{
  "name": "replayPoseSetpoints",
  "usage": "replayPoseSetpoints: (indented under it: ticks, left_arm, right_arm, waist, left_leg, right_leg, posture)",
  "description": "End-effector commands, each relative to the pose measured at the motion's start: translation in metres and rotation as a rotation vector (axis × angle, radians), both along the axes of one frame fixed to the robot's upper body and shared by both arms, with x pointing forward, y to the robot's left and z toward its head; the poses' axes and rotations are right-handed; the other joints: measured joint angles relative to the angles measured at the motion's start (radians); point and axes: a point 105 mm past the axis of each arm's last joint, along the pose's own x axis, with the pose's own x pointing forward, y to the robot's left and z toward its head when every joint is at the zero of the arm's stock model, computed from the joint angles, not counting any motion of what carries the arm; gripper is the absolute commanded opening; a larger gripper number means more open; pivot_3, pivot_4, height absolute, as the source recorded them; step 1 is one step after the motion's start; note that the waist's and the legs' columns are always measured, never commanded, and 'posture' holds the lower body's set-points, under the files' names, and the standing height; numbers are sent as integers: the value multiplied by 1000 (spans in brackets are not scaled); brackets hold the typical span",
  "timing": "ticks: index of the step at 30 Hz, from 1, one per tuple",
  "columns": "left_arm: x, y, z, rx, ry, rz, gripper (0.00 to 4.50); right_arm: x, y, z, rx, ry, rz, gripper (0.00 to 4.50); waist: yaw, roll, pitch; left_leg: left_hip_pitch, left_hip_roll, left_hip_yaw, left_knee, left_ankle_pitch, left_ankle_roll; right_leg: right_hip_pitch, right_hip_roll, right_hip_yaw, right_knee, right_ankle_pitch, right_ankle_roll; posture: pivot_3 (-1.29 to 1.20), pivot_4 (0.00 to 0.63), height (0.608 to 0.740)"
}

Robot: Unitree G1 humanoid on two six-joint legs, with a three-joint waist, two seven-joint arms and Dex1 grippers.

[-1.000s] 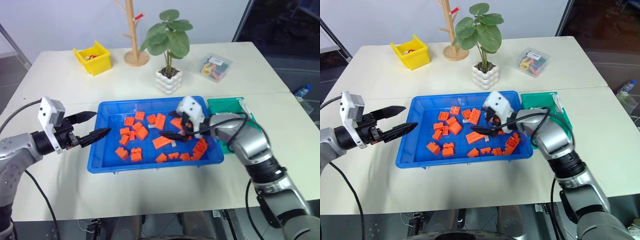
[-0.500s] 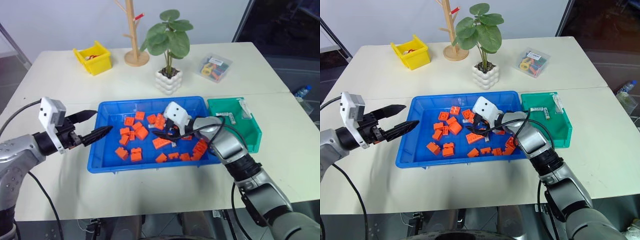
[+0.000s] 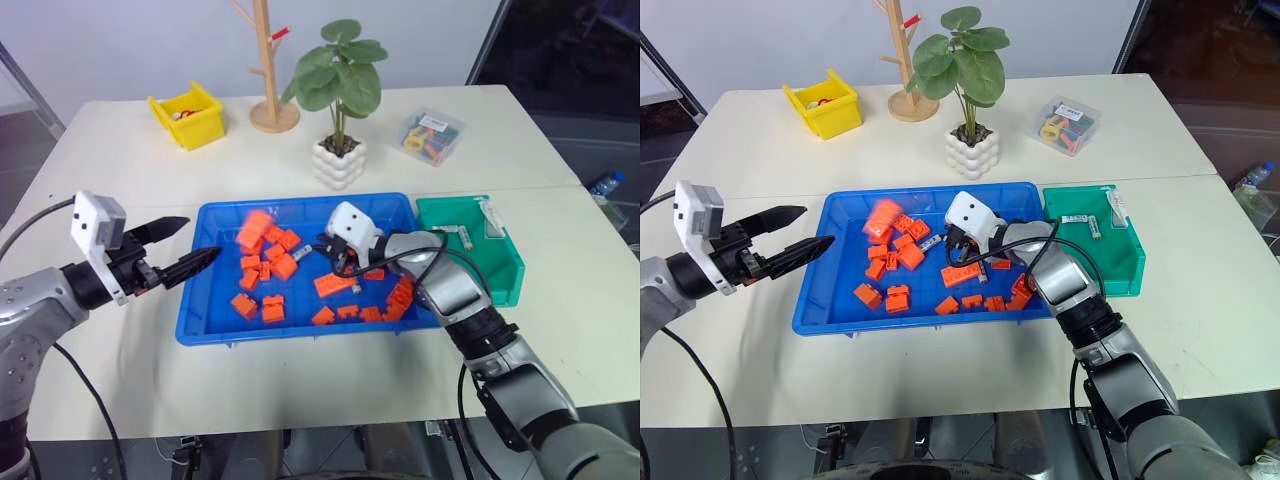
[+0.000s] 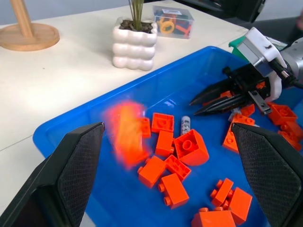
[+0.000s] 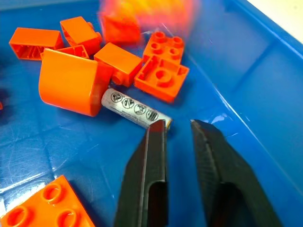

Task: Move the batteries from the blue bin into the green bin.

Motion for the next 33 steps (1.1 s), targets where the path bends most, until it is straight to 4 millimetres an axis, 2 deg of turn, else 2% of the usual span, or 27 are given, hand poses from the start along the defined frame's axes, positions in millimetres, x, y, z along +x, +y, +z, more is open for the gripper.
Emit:
replayPoseSetpoints:
  ticks: [1,8,10,14,17,22,26,33]
  left_arm:
    - [-3,-2,8,-3,-32,-9,4500]
    - [-3,-3,7,-5,-31,-11,4500]
    - [-4,-4,7,-2,-26,-20,4500]
    - [-4,-4,6,8,-20,-30,4500]
    - [-4,-3,8,12,-24,-32,4500]
    - [-4,-4,8,11,-26,-35,4500]
    - [-7,-6,6,21,-13,-52,4500]
    - [-24,-9,3,89,60,-144,4500]
  right_arm:
    - [0,4,19,37,-51,15,1098]
    - [2,6,33,58,-79,20,1098]
    - [-2,10,43,70,-87,47,1098]
    - [-8,13,49,57,-98,107,1098]
    - [-8,14,52,42,-105,133,1901]
    - [-6,16,45,-52,-126,194,4347]
    - [3,20,39,-111,-162,229,4347]
    - [11,25,25,-181,-140,332,4347]
  waist:
    - [0,0,0]
    - [-1,0,0]
    - [0,0,0]
    - [0,0,0]
    - [0,0,0]
    - [-1,0,0]
    - [-2,0,0]
    - [-4,0,0]
  left_leg:
    - [0,0,0,0,0,0]
    - [0,0,0,0,0,0]
    - [0,0,0,0,0,0]
    - [0,0,0,0,0,0]
    - [0,0,0,0,0,0]
    - [0,0,0,0,0,0]
    - [0,0,0,0,0,0]
    - [0,0,-1,0,0,0]
  right_leg:
    - [0,0,0,0,0,0]
    - [0,0,0,0,0,0]
    - [0,0,0,0,0,0]
    - [0,0,0,0,0,0]
    - [0,0,0,0,0,0]
    - [0,0,0,0,0,0]
    - [0,1,0,0,0,0]
    - [0,1,0,0,0,0]
  posture:
    - [0,150,740]
    - [0,150,740]
    - [0,150,740]
    - [0,150,740]
    - [0,150,740]
    - [0,150,740]
    - [0,150,740]
    - [0,150,740]
